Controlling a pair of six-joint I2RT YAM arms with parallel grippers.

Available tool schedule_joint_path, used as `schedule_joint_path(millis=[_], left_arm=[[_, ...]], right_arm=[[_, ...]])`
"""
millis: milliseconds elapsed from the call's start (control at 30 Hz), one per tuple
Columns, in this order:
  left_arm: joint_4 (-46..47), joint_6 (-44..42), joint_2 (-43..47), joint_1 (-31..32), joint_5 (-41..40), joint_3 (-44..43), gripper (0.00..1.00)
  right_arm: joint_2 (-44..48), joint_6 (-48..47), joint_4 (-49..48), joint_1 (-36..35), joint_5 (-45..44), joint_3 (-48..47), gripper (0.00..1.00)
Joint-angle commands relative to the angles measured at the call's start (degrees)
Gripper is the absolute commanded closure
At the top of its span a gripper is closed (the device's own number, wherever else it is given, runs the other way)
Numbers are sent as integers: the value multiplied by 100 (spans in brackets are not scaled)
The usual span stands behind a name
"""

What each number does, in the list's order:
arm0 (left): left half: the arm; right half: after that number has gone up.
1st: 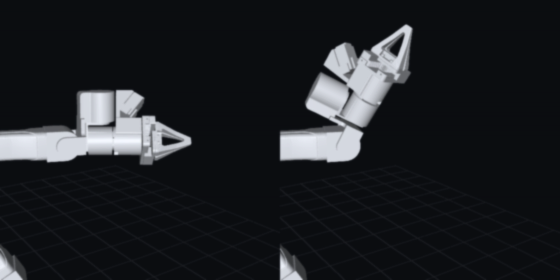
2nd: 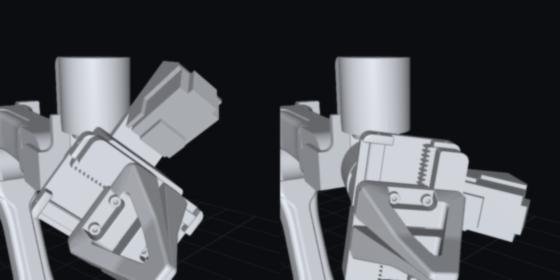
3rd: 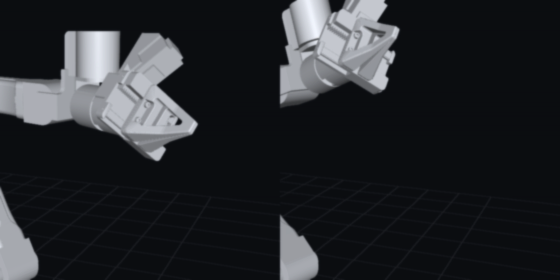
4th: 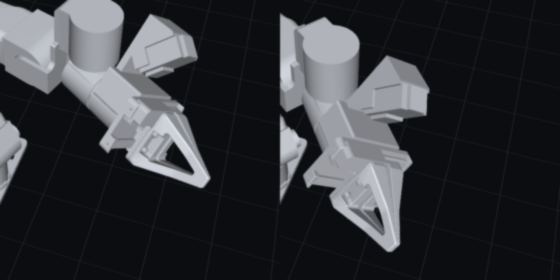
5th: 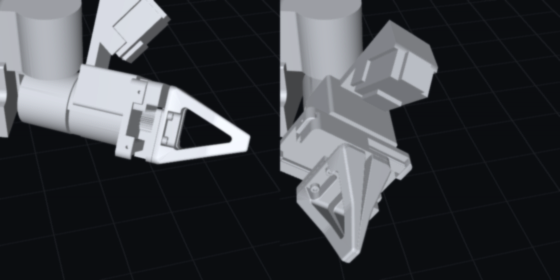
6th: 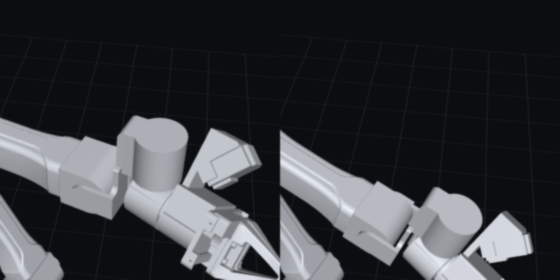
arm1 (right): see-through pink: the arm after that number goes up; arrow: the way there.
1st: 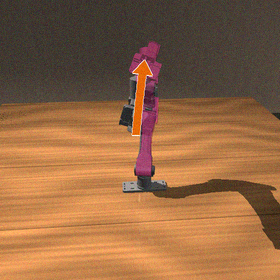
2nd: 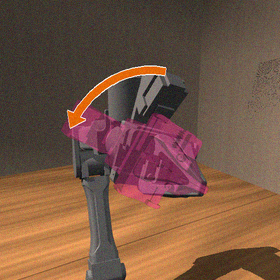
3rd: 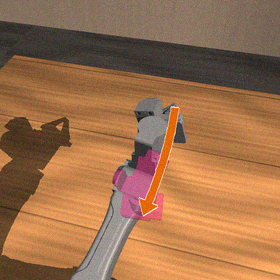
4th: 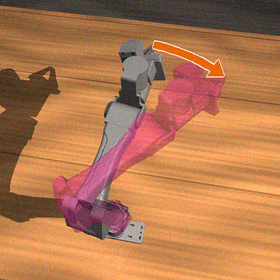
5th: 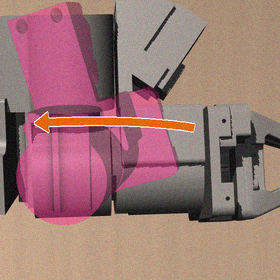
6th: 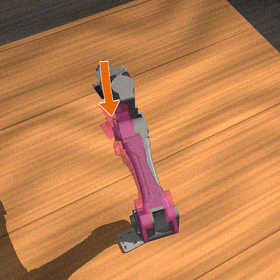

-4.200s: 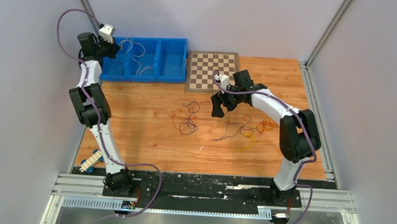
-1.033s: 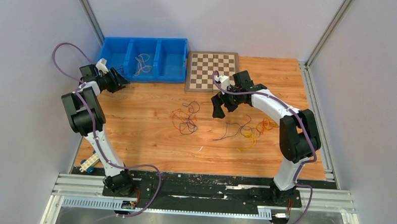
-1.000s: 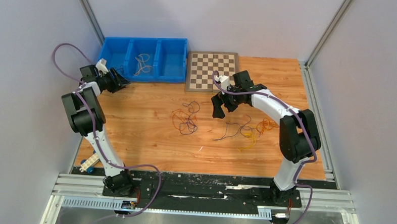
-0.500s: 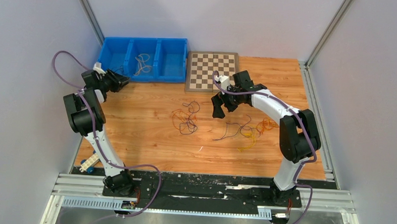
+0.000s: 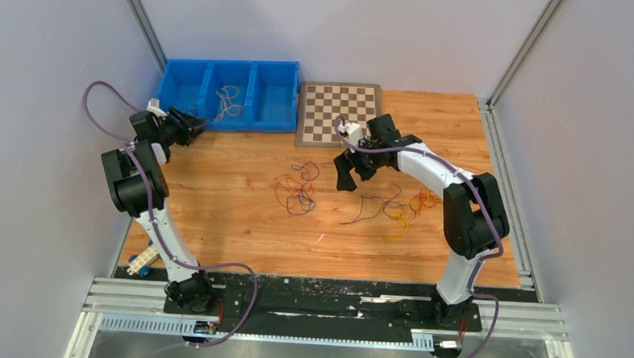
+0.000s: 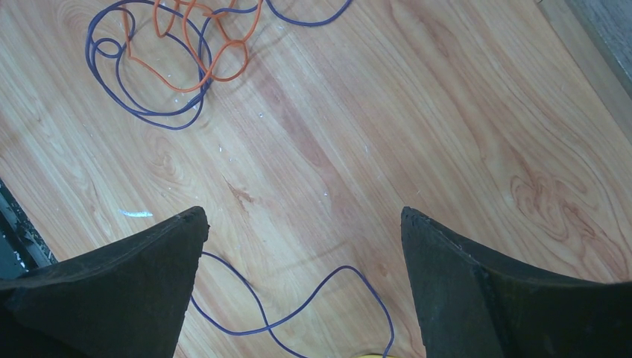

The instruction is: Untangle the cables

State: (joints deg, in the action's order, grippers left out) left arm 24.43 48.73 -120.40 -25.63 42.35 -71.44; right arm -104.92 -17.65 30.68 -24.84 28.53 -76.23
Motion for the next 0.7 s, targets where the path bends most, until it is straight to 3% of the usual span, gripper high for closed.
schedule_joint_path(millis=[0,300,667], left_arm=[[564,219,-63,-126,-215,-8,44],[467,209,-284,-113,-284,-248,45],[411,58,-375,-127,-135,-149,32]], right_arm=[[-10,-124,-39,-88,-77,-206,0],[-104,-165,-28,-133,-158,-318,0],[-124,-252,-11,-201,-247,-270,0]])
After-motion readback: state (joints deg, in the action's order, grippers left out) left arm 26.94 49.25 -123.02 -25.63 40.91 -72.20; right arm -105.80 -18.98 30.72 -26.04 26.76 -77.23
